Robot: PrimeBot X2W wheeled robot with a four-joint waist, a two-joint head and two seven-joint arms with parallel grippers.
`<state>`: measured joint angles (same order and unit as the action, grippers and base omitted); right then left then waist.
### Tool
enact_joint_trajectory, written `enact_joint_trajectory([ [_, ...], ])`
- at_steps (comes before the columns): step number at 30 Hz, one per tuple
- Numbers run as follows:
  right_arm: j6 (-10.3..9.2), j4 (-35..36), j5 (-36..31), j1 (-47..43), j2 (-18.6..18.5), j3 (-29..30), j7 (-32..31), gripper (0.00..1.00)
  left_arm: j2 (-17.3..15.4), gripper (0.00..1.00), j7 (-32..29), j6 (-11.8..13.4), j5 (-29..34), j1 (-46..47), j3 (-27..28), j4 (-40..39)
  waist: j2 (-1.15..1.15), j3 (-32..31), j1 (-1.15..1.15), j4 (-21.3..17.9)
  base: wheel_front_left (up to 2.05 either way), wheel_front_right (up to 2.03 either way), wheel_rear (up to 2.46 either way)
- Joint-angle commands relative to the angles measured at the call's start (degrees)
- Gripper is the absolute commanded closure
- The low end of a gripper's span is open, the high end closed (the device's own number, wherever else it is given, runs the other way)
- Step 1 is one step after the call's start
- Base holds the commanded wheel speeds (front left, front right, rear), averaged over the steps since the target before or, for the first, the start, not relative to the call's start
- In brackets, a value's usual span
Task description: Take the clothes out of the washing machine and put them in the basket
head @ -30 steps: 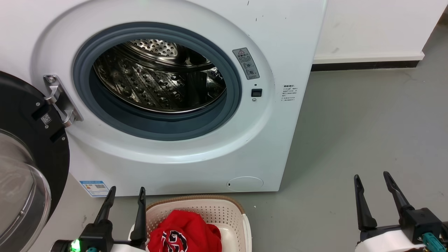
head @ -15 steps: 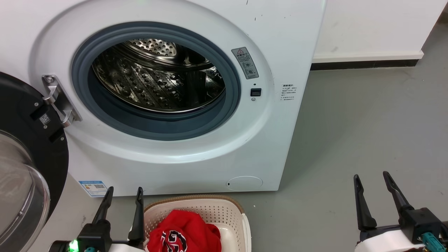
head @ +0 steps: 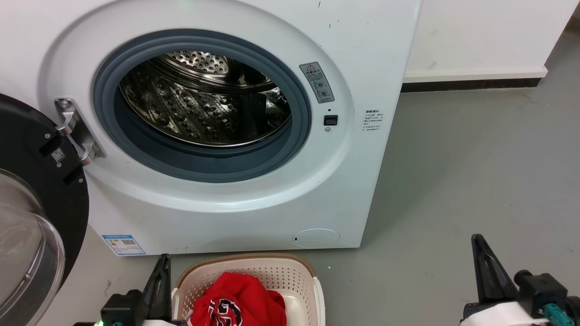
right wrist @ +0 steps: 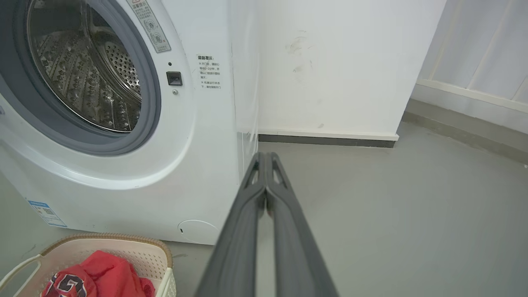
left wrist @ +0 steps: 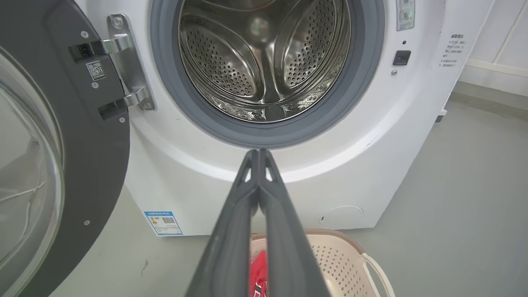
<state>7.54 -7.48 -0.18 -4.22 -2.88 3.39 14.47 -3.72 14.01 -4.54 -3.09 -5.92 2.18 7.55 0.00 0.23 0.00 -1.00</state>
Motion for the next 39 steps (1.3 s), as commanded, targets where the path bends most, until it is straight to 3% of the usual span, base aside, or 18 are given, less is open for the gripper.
enact_joint_trajectory([
  [1,0.00,0.57,2.72,0.70,-0.01,0.20,-0.43,1.00,-0.24,1.00,-0.64,-0.12,-2.36,1.17,0.62,-0.28,0.00,0.00,0.00,0.02,0.00,0.00,0.00],
  [19,-0.01,-0.93,24.01,3.12,-0.01,0.87,-5.26,1.00,-0.01,1.00,-5.09,-0.82,-23.07,3.57,1.19,0.87,0.00,-0.01,0.00,0.16,0.00,0.00,0.00],
  [39,-0.03,-2.38,42.09,5.22,-0.01,1.47,-9.44,1.00,0.20,1.00,-9.16,-1.43,-40.55,6.01,1.99,2.27,0.00,-0.02,0.00,0.31,0.00,0.00,0.00],
])
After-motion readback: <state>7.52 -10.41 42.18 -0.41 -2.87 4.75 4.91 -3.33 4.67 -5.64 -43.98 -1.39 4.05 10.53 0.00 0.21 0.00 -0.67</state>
